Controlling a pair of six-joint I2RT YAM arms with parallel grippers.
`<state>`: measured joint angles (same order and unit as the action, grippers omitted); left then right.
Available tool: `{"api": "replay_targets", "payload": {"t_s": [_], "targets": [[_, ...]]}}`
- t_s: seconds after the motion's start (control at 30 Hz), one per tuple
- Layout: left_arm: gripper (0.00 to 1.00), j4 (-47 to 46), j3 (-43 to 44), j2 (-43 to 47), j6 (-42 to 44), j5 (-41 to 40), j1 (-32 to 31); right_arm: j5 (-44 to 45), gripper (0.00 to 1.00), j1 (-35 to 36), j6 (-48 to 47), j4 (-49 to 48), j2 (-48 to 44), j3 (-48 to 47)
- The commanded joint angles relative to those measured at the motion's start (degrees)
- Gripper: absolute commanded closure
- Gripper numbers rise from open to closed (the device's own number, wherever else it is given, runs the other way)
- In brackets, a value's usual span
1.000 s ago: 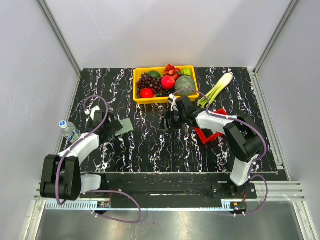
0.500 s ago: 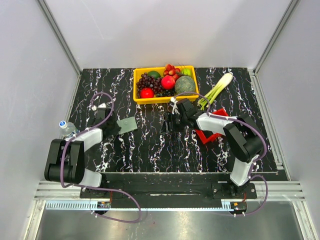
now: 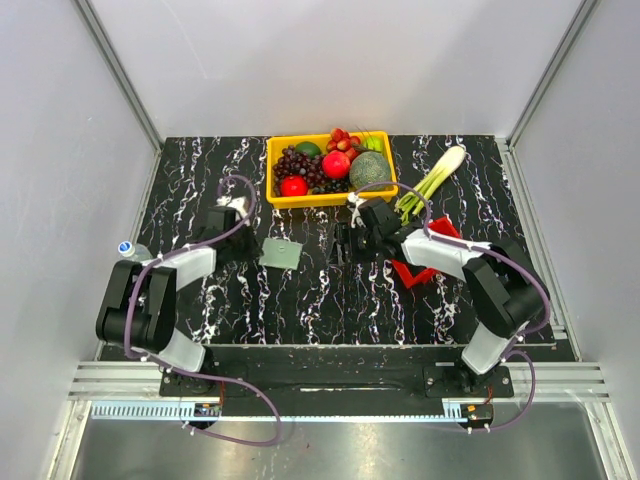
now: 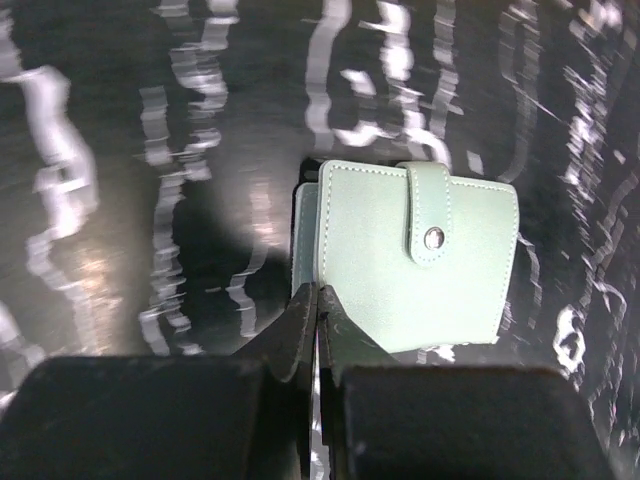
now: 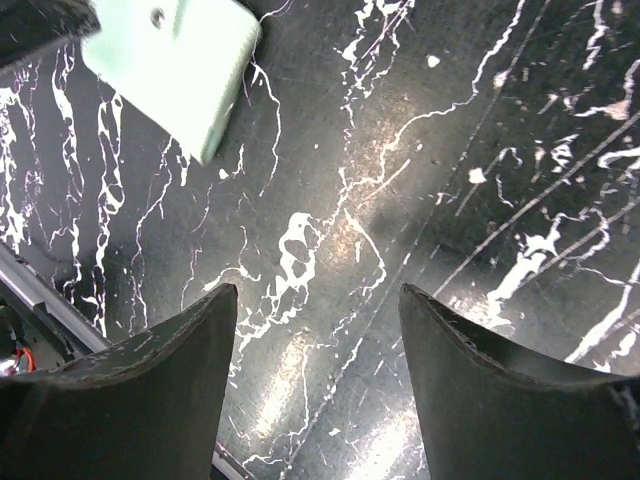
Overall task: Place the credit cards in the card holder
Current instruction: Move the card holder to the center of the board.
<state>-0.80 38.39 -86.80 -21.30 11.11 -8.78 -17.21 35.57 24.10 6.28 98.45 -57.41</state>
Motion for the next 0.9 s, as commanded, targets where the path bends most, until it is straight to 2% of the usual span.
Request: {"api": "replay_targets", "payload": {"t_s": [0.0, 0.2, 0.33, 0.37, 0.47, 0.5, 0.53, 0.6, 0.7, 0.8, 0.87], "targets": [[1.00, 0.71, 6.24, -2.13, 10.12, 6.46, -7.73, 4.46, 0.28, 0.29, -3.17, 1.01, -4.67, 1.15], [1.00, 6.15, 11.43, -6.70, 19.00, 13.05, -16.70, 7.36, 0.27, 0.37, -5.90, 2.59, -7.22, 3.35], [1.00, 9.41, 15.65, -10.83, 22.62, 14.99, -20.05, 9.21, 0.27, 0.29, -6.08, 2.68, -8.36, 5.28], [0.97, 9.32, 16.01, -11.62, 22.79, 15.42, -20.40, 9.56, 0.27, 0.37, -6.08, 2.68, -8.54, 5.64], [0.75, 5.21, 14.70, -11.11, 18.24, 12.54, -20.41, 10.71, 0.27, 0.38, -4.77, 2.51, -8.72, 6.69], [0.57, 3.71, 13.65, -10.15, 16.14, 10.61, -20.40, 10.45, 0.27, 0.29, -4.41, 2.33, -8.72, 6.96], [0.47, 1.78, 12.42, -8.75, 14.37, 9.29, -20.40, 10.01, 0.28, 0.37, -4.06, 1.89, -8.63, 7.22], [0.36, -1.82, 9.52, -5.76, 10.69, 6.57, -20.32, 9.13, 0.28, 0.37, -3.53, 0.49, -8.11, 7.75], [0.26, -5.08, 5.30, -1.80, 5.50, 3.40, -20.32, 8.69, 0.28, 0.38, -4.40, 0.13, -6.88, 6.79], [0.23, -5.53, 1.79, 1.54, -3.54, -1.61, -20.32, 6.24, 0.28, 0.38, -4.94, -0.30, -5.21, 5.38], [0.22, -7.28, -1.11, 2.69, -10.05, -0.75, -20.40, 4.39, 0.29, 0.29, -4.59, -0.40, -3.89, 4.50]]}}
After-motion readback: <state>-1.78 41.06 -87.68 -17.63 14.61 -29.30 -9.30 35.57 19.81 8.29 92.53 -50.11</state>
